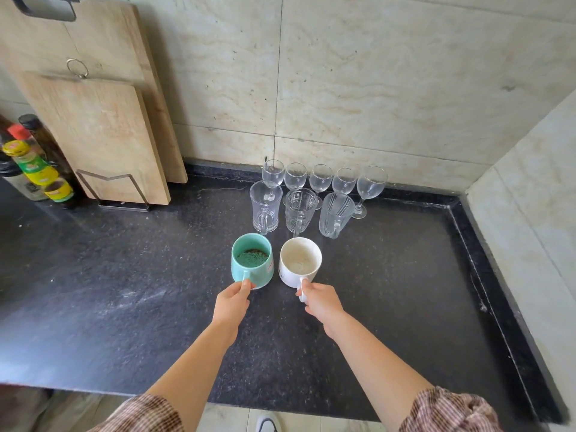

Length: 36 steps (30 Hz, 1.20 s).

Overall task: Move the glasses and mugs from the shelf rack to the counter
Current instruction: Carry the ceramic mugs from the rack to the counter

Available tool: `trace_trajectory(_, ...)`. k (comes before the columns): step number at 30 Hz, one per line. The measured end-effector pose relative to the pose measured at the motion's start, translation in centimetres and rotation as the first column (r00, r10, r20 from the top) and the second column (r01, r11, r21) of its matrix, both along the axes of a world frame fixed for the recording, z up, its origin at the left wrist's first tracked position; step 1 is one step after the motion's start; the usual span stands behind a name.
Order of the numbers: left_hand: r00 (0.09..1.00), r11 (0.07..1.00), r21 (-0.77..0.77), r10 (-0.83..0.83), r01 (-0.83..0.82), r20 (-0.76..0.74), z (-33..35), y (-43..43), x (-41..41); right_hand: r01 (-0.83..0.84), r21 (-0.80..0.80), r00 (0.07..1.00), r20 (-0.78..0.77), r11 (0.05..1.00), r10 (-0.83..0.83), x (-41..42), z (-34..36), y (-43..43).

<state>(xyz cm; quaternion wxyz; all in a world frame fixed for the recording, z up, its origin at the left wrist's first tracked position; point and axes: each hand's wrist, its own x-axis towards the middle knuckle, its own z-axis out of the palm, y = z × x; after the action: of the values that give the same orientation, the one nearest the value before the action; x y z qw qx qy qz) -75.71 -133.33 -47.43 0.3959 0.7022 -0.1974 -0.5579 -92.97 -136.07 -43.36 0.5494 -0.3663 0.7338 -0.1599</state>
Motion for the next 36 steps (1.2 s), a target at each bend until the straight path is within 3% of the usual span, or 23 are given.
trace_trajectory(11, 0.982, 0.995, 0.071, -0.086, 0.075, 0.167, 1.0, -0.1, -0.1, -0.063, -0.005, 0.992, -0.113, 0.998, 0.062, 0.5, -0.4, 0.2)
trace_trajectory(13, 0.963, 0.989, 0.085, -0.138, 0.122, 0.23, 1.6, 0.0, 0.0, -0.13, -0.025, 0.968, -0.218, 0.991, 0.122, 0.4, 0.2, -0.1)
trace_trajectory(16, 0.92, 0.979, 0.098, -0.203, 0.18, 0.336, 2.7, 0.7, 0.7, -0.338, -0.095, 0.834, -0.492, 0.936, 0.251, 0.2, 2.0, -0.5)
trace_trajectory(19, 0.895, 0.98, 0.094, -0.199, 0.175, 0.4, 4.3, 2.1, 2.3, -0.532, -0.151, 0.717, -0.604, 0.833, 0.348, 1.4, 4.1, -0.5)
trace_trajectory(24, 0.863, 0.989, 0.048, -0.146, 0.14, 0.484, 8.0, 5.9, 6.7, -0.738, -0.262, 0.649, -0.526, 0.621, 0.549, 7.2, 6.1, 1.7)
trace_trajectory(29, 0.804, 1.0, -0.006, -0.013, 0.021, 0.595, 11.0, 13.3, 12.8, -0.881, -0.298, 0.473, -0.547, 0.367, 0.691, 15.5, 7.7, 6.7)
trace_trajectory(36, 0.6, 0.981, -0.078, 0.17, -0.176, 0.782, 13.7, 31.2, 21.8, -0.949, -0.314, 0.192, -0.615, -0.014, 0.765, 27.9, 10.6, 19.7)
